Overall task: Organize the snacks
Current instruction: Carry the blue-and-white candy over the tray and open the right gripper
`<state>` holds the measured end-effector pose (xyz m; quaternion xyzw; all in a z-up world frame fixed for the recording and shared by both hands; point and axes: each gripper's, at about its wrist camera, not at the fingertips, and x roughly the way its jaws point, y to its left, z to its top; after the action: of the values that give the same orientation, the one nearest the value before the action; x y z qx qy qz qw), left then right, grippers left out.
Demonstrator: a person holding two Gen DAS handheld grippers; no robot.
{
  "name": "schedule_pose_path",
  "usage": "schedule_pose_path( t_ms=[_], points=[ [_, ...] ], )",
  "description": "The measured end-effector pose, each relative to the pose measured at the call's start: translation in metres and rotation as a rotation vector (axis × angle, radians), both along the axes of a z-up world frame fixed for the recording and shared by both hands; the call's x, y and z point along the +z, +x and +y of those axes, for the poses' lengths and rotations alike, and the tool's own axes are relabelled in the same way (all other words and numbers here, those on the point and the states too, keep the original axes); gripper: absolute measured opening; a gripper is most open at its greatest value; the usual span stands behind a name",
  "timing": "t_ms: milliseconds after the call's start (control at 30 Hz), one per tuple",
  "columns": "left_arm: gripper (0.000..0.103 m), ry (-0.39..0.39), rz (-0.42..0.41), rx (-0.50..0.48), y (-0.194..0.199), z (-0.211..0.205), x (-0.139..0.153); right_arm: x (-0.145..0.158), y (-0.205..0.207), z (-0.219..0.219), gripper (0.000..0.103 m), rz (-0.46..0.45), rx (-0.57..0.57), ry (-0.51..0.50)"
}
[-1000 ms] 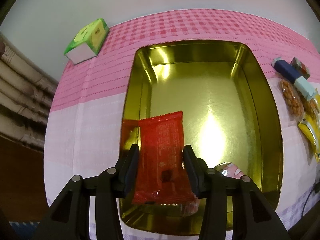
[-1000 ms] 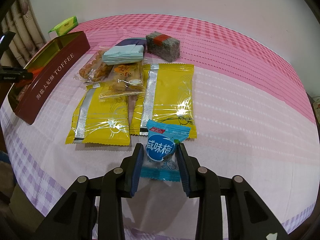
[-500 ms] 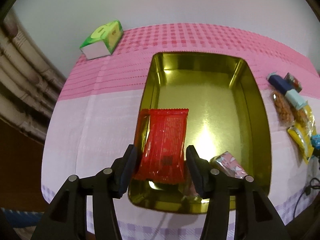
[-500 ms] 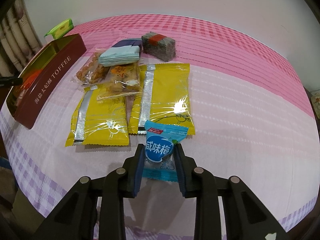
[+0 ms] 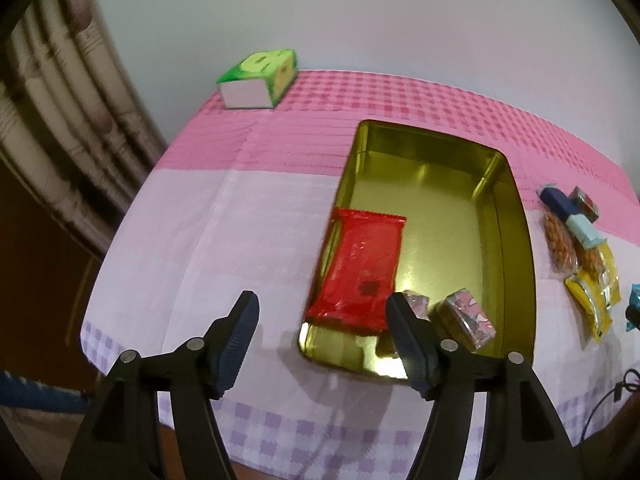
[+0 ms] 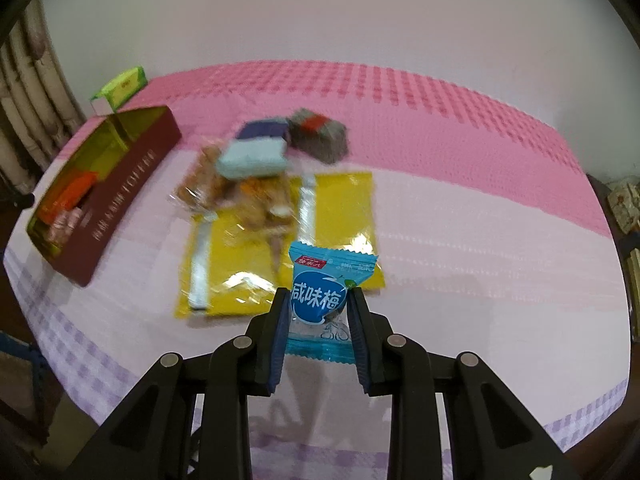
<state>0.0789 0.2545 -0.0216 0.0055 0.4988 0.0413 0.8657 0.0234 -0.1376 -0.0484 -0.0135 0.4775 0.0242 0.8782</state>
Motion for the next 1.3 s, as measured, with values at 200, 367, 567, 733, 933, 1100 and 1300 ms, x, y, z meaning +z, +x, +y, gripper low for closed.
schedule_pose_path(
  t_ms=[200, 367, 567, 733, 933, 1100, 1300],
  points=[
    [0.067, -0.035, -0.004, 0.047, -0.013, 0.011, -0.001, 0.022, 0.008, 0.044, 0.026, -0.038, 0.088, 0.019],
    [0.067, -0.058, -0.005, 0.068, -0.022, 0.016, -0.002, 0.03, 0.02, 0.098, 0.026, -0.046, 0.192, 0.028],
    [0.068, -0.071, -0.018, 0.092, -0.024, 0.022, -0.001, 0.03, 0.034, 0.158, 0.026, -0.047, 0.311, 0.026],
    [0.068, -0.057, -0.018, 0.109, -0.022, 0.026, -0.002, 0.028, 0.044, 0.196, 0.026, -0.038, 0.366, 0.051],
    [0.068, -0.057, -0.018, 0.139, -0.022, 0.031, -0.003, 0.019, 0.062, 0.23, 0.026, -0.023, 0.414, 0.024],
    [0.068, -0.065, -0.021, 0.139, -0.022, 0.033, -0.003, 0.007, 0.075, 0.246, 0.026, -0.012, 0.435, -0.039],
    [0.068, -0.055, -0.018, 0.135, -0.022, 0.032, -0.003, -0.006, 0.085, 0.261, 0.026, 0.007, 0.455, -0.091]
  ],
)
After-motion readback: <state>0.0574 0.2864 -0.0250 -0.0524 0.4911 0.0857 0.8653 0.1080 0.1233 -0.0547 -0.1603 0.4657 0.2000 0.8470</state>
